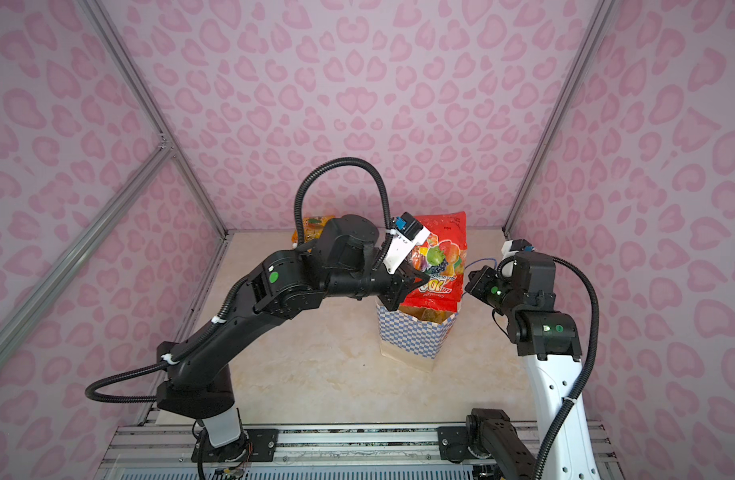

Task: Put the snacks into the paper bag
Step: 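Lift the red pack with the left gripper over the paper bag, then lower the red pack into the paper bag and open the left gripper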

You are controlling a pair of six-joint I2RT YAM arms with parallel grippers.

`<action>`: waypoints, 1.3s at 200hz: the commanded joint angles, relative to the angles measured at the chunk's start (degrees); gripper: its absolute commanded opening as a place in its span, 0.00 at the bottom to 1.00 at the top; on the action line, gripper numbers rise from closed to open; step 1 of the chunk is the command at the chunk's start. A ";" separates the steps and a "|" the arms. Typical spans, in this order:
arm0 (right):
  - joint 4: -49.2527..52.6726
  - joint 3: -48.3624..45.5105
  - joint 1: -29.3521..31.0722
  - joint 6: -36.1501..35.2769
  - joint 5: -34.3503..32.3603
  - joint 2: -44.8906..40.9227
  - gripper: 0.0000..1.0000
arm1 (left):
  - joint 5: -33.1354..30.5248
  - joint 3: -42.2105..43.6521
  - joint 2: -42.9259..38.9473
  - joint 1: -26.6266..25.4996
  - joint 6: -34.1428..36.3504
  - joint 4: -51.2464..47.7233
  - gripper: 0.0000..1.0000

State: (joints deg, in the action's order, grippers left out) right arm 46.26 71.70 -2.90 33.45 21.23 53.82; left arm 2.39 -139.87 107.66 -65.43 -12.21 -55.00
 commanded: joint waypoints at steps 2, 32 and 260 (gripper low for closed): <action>-0.53 0.02 -0.02 -0.48 -0.23 -0.03 0.00 | -6.27 -2.47 3.26 -0.23 2.20 -4.16 0.03; -0.88 -0.73 -0.03 -0.26 0.08 -0.21 0.00 | -12.44 -2.52 6.16 -0.23 4.52 -3.90 0.03; -1.89 -3.79 -0.03 0.04 0.84 -0.91 0.00 | -3.26 -3.28 25.09 1.07 0.90 -10.45 0.05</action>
State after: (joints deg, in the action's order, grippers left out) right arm 44.97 67.99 -2.90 33.69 21.82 52.93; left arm -2.11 -142.87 131.39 -64.73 -10.39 -64.18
